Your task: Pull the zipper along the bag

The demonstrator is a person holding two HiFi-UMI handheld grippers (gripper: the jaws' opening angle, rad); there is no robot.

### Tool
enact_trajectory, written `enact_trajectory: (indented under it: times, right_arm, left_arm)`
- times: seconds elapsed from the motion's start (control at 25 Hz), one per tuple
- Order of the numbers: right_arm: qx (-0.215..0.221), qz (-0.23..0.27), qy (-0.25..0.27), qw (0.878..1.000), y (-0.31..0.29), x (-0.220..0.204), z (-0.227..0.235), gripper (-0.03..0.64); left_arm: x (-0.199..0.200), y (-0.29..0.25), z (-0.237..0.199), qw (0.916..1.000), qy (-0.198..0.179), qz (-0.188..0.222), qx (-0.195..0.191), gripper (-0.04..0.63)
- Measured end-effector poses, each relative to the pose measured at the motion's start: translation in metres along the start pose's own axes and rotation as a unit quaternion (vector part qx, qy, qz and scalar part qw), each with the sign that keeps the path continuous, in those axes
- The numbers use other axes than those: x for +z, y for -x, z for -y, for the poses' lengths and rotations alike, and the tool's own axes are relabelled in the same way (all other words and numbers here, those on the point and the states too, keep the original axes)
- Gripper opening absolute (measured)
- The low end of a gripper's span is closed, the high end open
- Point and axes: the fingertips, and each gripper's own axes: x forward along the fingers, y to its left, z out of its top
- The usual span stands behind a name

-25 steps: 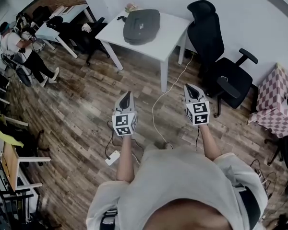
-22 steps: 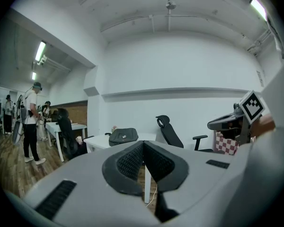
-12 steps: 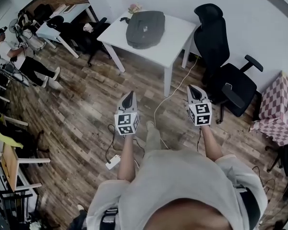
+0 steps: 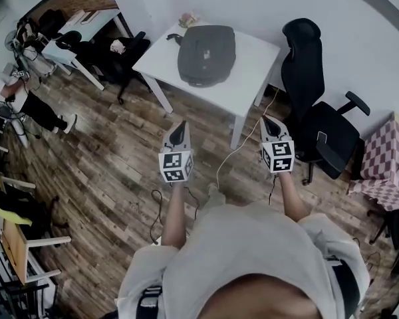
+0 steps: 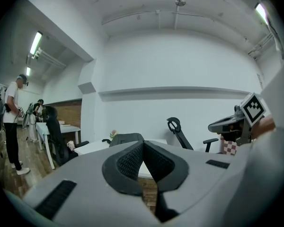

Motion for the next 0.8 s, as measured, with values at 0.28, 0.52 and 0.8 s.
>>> enact_trajectory:
  times: [0.28, 0.52, 0.8]
  right_arm:
    - [-0.015, -0.007, 0.005, 1.000, -0.074, 0.019, 0.002, 0.014]
    - [-0.031, -0.015, 0.009, 0.999, -0.126, 0.027, 0.002, 0.014]
    - [-0.044, -0.035, 0.005, 0.998, -0.154, 0.019, 0.002, 0.014]
  left_arm:
    - [0.010, -0.068, -0.053, 0.9998, 0.001, 0.002, -0.020, 0.026]
    - [0.010, -0.118, -0.089, 0.9991, 0.003, 0.000, -0.042, 0.026]
    - [0.005, -0.155, -0.106, 0.9979, 0.004, -0.011, -0.064, 0.026]
